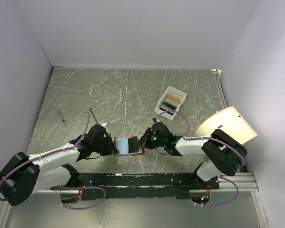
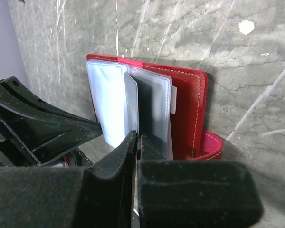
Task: Put the credit cards into the card holder
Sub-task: Insert the credit card into the card holder.
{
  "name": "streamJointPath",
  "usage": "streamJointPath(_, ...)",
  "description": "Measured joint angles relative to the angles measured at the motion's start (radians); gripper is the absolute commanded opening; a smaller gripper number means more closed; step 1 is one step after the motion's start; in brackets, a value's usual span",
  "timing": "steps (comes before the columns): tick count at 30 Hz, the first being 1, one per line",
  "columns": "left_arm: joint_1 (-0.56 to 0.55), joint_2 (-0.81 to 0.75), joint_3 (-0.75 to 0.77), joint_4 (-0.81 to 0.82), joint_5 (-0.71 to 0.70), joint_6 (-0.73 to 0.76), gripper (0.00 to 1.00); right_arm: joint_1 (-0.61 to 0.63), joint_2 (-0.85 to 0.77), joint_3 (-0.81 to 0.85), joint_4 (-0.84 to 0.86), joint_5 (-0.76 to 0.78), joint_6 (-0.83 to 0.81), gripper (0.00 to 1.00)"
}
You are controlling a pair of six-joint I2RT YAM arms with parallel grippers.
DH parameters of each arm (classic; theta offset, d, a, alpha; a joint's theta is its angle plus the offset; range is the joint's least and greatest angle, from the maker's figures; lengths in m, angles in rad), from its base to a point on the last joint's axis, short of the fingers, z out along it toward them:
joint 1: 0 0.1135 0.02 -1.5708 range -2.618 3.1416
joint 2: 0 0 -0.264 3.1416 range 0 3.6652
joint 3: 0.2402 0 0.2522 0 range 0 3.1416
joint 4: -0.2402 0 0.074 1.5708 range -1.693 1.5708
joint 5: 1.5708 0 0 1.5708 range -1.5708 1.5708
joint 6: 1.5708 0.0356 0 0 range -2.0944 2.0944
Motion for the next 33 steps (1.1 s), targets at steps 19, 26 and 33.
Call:
streamJointPath(19, 0.000, -0.031, 0.021, -0.069, -0.018, 0.000, 0.26, -0.001, 0.037, 0.006, 0.028, -0.027, -0.003, 0.00)
streamJointPath(26, 0.000, -0.101, 0.115, -0.199, -0.130, 0.000, 0.24, -0.001, 0.037, 0.006, 0.027, -0.028, -0.008, 0.00)
streamJointPath(33, 0.000, -0.055, 0.123, -0.237, -0.178, 0.001, 0.19, -0.004, 0.037, 0.006, 0.028, -0.043, -0.008, 0.00)
